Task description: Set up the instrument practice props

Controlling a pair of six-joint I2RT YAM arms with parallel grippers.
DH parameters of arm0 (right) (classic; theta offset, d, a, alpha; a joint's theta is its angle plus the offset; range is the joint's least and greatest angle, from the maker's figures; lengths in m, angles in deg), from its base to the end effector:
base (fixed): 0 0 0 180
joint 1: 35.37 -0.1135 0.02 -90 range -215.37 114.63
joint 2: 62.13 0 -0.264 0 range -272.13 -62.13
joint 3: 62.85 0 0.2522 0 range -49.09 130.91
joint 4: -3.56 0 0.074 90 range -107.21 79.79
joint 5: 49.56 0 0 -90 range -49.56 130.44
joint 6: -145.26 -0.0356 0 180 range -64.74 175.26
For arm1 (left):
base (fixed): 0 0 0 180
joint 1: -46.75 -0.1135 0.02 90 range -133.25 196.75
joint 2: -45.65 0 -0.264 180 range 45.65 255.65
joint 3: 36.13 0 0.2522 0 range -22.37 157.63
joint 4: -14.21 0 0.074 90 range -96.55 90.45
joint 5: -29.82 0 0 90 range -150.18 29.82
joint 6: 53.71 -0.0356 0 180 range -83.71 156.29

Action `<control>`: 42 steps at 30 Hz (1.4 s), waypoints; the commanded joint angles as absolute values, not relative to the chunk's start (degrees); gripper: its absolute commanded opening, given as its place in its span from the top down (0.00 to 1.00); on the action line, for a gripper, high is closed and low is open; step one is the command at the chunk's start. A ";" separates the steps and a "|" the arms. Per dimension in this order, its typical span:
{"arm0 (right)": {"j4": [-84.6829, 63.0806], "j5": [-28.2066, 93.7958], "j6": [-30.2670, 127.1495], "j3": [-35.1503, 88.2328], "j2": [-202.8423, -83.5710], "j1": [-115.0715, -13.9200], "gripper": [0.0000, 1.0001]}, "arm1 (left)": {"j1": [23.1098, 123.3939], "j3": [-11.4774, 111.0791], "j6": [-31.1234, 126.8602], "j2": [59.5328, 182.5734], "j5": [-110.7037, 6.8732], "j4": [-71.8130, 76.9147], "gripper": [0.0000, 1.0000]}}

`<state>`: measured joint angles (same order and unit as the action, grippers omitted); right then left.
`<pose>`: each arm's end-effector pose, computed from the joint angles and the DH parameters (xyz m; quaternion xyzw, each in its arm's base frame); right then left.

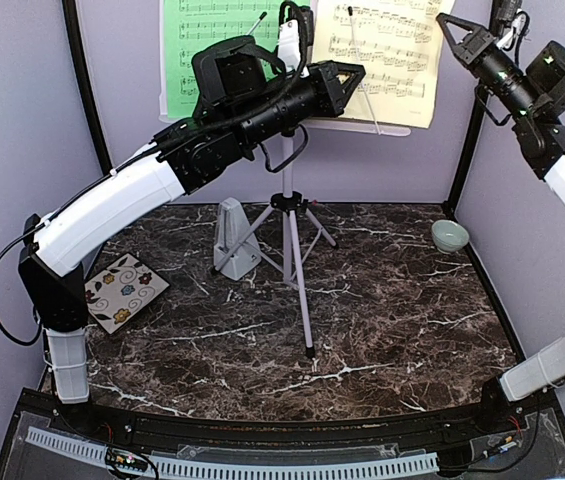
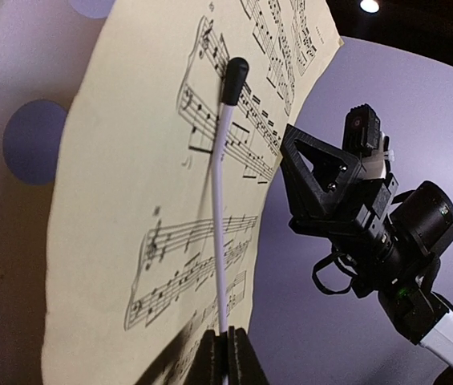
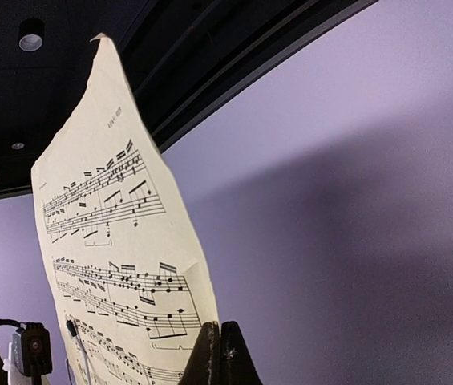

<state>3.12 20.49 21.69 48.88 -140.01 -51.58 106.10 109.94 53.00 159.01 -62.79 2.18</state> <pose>0.2499 0.0853 0.5713 -0.0803 0.4845 0.4395 0.7521 0.2254 -0.3772 0.5308 0.1893 0.5365 -0.4964 0.6557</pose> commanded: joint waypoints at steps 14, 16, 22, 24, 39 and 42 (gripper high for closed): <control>7.25 20.59 24.16 49.20 -140.44 -53.60 1.00 | 105.22 112.38 52.11 158.67 -61.84 4.58 0.97; 6.90 20.60 24.76 48.85 -140.29 -53.85 1.00 | 105.12 112.40 52.15 158.74 -61.70 4.58 0.97; 4.01 20.56 29.10 49.61 -140.26 -54.11 1.00 | 104.81 112.38 52.34 158.76 -61.45 4.58 0.97; 3.24 20.78 30.61 49.82 -140.18 -54.09 1.00 | 104.76 112.41 52.21 158.76 -61.26 4.62 0.97; 4.15 19.89 31.24 49.78 -140.78 -54.18 1.00 | 104.39 112.39 52.05 158.68 -60.90 4.27 0.73; 4.28 19.88 31.26 49.78 -140.79 -54.19 1.00 | 104.46 112.44 51.56 158.44 -60.95 4.03 0.68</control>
<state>2.64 20.71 30.81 48.88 -140.54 -53.76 104.64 110.77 52.63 159.53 -61.28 2.43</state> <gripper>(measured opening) 0.006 0.306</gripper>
